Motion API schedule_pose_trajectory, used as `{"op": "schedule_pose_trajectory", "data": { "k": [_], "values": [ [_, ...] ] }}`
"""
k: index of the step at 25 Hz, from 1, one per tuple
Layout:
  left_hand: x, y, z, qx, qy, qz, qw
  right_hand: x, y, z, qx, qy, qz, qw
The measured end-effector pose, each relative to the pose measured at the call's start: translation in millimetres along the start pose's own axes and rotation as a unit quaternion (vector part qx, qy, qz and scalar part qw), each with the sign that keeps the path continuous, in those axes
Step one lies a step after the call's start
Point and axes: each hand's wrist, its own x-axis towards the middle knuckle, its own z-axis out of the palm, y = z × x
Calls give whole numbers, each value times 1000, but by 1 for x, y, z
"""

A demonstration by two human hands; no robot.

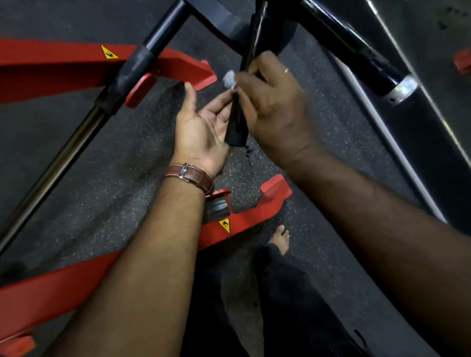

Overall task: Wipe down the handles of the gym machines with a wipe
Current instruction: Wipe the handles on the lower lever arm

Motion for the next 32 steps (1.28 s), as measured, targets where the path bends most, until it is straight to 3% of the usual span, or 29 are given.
{"op": "schedule_pose_trajectory", "data": {
  "k": [4, 6, 9, 10, 13, 15, 18, 20, 24, 27, 29, 31, 32],
  "values": [
    [-12, 0, -1, 48, -6, 7, 999, -42, -8, -9, 0, -123, -102, 987],
    [-12, 1, 0, 69, 4, 21, 997, -11, -2, -13, -10, -102, -80, 991],
    [-13, 1, -4, 75, 8, 27, 997, 20, 10, -10, -13, 36, -6, 999],
    [-14, 0, -7, 79, 12, 28, 996, 10, 7, -7, -8, 48, -4, 999],
    [-20, -2, -8, 73, 11, 23, 997, -51, -10, -4, 0, -30, -77, 997],
    [-21, -4, -9, 72, 18, 33, 997, -41, -4, -6, 38, -34, -83, 995],
    [-20, -7, -10, 81, 43, 43, 995, -8, 7, -1, 63, 80, 3, 995],
    [-21, -8, -11, 85, 45, 44, 994, -24, 1, 8, 86, 80, 54, 992],
    [-24, -7, -9, 69, 44, 36, 996, -89, -15, 23, 109, 25, 29, 993],
    [-23, -7, -9, 75, 43, 41, 995, -81, -14, 18, 168, 78, 54, 981],
    [-22, -8, -10, 96, 54, 47, 993, -77, -13, 15, 177, 123, 116, 970],
    [-23, -12, -11, 115, 73, 58, 989, -68, -9, 17, 244, 138, 242, 929],
    [-25, -15, -10, 125, 80, 62, 987, -60, -7, 19, 330, 138, 320, 877]
  ]
}}
